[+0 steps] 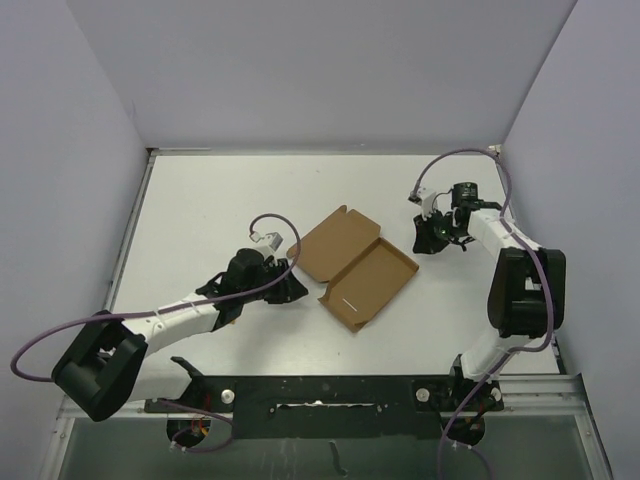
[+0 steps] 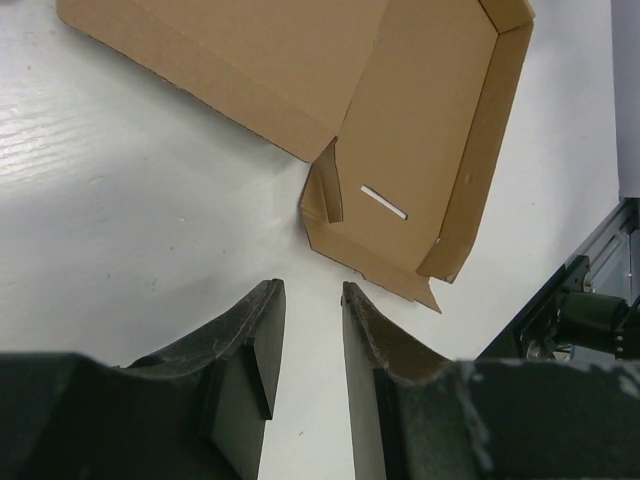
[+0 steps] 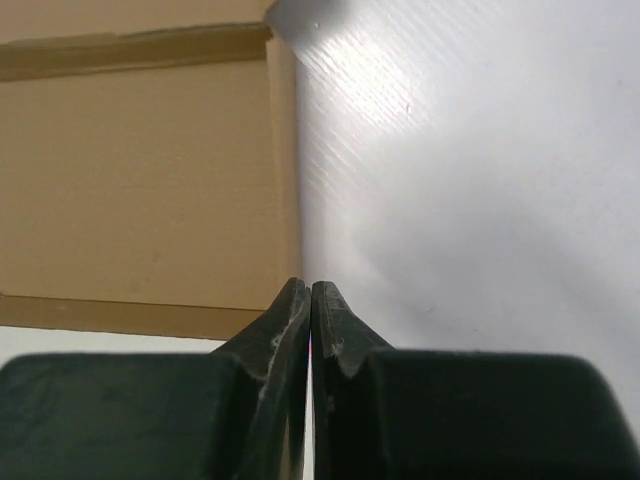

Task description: Fold the paper box

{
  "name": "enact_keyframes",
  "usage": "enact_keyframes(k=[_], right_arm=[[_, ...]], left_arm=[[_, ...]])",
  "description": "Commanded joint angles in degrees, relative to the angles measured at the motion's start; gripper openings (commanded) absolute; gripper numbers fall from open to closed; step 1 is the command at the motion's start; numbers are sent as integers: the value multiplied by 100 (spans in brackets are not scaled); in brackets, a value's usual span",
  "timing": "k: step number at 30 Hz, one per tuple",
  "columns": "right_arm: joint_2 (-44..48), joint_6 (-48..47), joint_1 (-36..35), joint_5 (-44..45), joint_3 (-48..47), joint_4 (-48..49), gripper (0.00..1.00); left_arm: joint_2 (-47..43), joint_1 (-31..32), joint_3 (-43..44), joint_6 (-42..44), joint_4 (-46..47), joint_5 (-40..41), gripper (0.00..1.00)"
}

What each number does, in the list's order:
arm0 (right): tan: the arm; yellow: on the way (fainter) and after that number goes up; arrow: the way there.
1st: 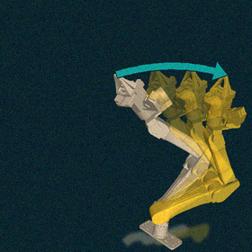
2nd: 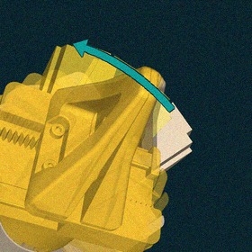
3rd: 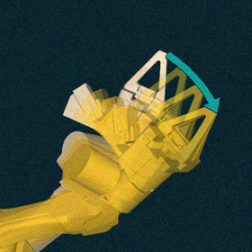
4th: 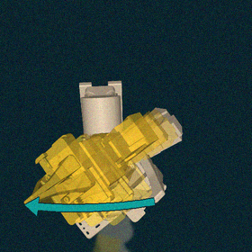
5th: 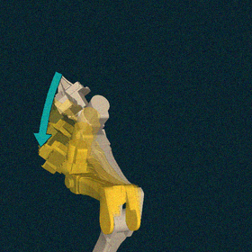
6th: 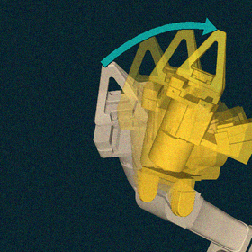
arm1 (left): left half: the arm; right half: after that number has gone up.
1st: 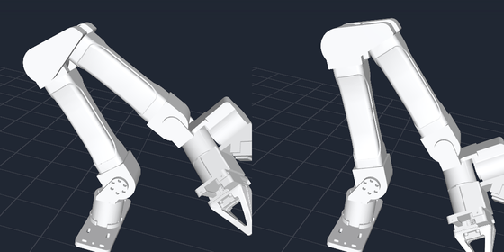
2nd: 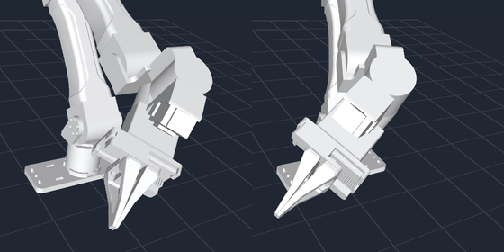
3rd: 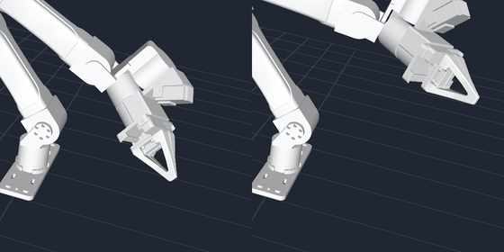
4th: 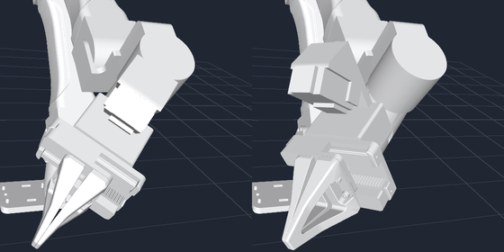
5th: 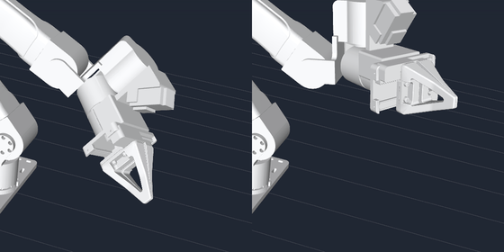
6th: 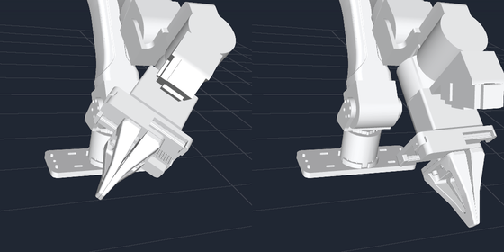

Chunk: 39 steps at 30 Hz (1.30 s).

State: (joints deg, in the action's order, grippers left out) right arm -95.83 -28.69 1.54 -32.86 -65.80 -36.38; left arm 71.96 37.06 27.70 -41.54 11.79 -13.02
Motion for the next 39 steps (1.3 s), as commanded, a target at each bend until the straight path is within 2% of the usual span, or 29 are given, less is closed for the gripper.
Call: enact_keyframes(k=[1, 6, 15, 23, 32, 39], right_arm=[[-335, -208, 63, 372, -204, -106, 1], [-510, -412, 92, 326, -225, -275, 0], [-625, -865, 73, -188, -324, -741, 0], [-598, -1327, -138, -729, -355, -1210, 0], [-516, -1643, -557, -1189, -341, -1537, 0], [-152, -1527, -587, -1512, -328, -1442, 2]], left_arm=[[122, 98, 254, 82, 274, 136, 28], [-69, 257, 187, 36, -110, 389, 28], [-252, 415, -4, -803, -257, 424, 31], [-364, 401, 617, -190, -1123, 669, 33], [-28, 303, 1482, 635, -1764, 749, 44], [207, 128, 1572, 827, -1575, 359, 49]])
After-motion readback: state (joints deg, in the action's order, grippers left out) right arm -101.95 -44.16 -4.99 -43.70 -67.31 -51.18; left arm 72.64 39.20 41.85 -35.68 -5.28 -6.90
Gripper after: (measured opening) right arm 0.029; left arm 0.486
